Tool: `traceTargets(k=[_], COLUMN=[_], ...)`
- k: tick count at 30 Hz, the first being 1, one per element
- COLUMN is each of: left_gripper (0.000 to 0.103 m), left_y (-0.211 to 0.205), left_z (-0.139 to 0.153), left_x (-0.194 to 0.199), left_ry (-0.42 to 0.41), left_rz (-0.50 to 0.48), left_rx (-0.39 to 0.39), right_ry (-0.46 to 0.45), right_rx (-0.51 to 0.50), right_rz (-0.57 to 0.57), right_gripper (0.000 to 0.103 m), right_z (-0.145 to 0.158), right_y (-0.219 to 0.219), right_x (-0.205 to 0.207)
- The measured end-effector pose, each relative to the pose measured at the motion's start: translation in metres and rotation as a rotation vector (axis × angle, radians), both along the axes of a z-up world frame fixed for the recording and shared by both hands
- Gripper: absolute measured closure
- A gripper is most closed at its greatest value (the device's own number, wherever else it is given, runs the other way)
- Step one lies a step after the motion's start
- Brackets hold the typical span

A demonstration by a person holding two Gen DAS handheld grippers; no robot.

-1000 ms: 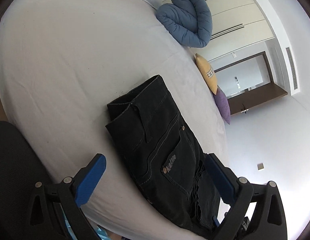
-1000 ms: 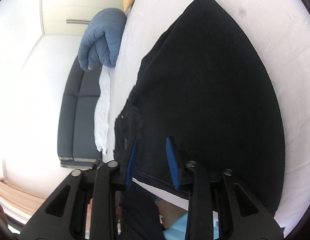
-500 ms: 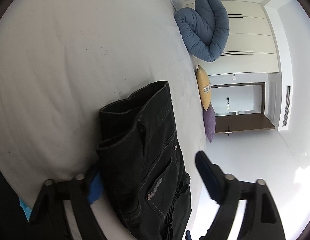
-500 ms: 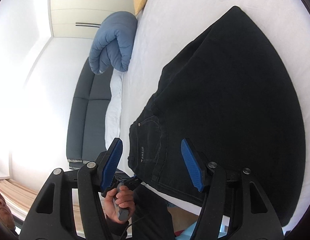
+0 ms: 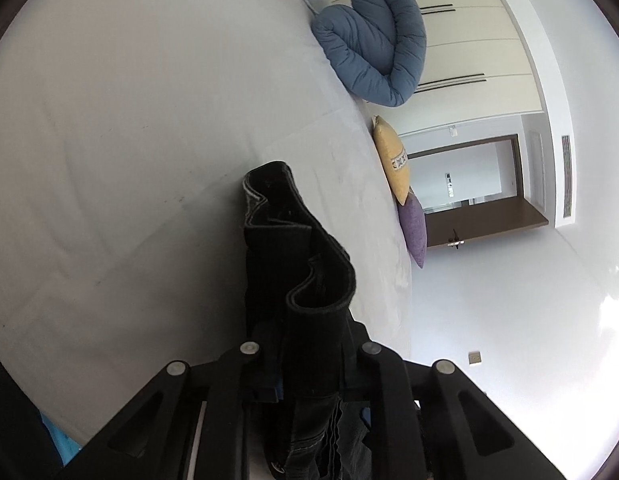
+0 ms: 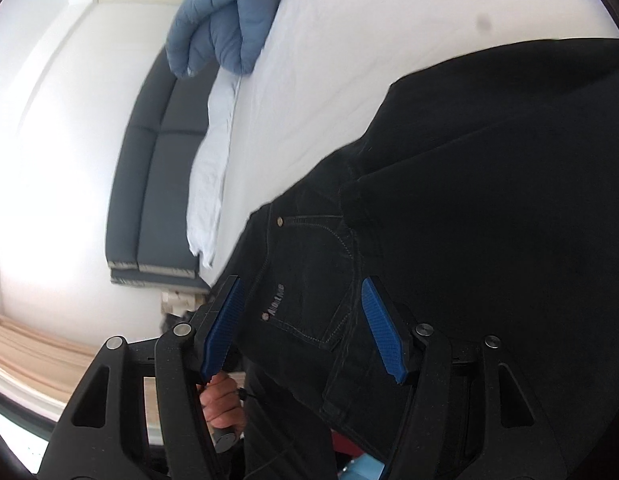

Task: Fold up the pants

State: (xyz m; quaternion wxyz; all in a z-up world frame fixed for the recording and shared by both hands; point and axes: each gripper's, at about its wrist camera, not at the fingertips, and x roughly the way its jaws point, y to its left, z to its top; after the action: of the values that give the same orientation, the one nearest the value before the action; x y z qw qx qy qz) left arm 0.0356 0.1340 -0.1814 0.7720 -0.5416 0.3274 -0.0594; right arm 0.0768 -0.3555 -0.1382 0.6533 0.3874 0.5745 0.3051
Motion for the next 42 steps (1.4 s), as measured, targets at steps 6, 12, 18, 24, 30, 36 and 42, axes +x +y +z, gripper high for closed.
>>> traceTargets(k=[6, 12, 18, 24, 30, 36, 42], left_gripper=[0.086, 0.086, 0.086, 0.086, 0.086, 0.086, 0.086], left_y=[-0.03, -0.083, -0.202, -0.328, -0.38, -0.383, -0.405], left_z=[0.043, 0.089, 0.119, 0.073, 0.054, 0.057, 0.061], left_x=[0.01, 0.024, 0.036, 0.017, -0.015, -0.018, -0.02], left_ry=[-0.076, -0.158, -0.244, -0.232, -0.26, -0.276, -0.314], left_rz=[-0.088, -0.22, -0.486, -0.779, -0.928, -0.941, -0.96], left_rx=[0.162, 0.322, 0.557, 0.81, 0.982, 1.059, 1.1], right_ry=[0.06, 0.007, -0.039, -0.042, -0.016, -0.013, -0.072], right_rx=[-0.094, -0.126, 0.09, 0.122, 0.034, -0.147, -0.179], right_rz=[0.013, 0.001, -0.195, -0.266, -0.221, -0.15, -0.173], right_gripper=[0.044, 0.044, 0.036, 0.021, 0.021, 0.08, 0.091], right_z=[-0.023, -0.014, 0.026, 0.031, 0.013, 0.008, 0.016], right_y=[0.012, 0.008, -0.074, -0.146, -0.155, -0.144, -0.16], right_x=[0.008, -0.001, -0.014, -0.029, -0.048, -0.046, -0.05])
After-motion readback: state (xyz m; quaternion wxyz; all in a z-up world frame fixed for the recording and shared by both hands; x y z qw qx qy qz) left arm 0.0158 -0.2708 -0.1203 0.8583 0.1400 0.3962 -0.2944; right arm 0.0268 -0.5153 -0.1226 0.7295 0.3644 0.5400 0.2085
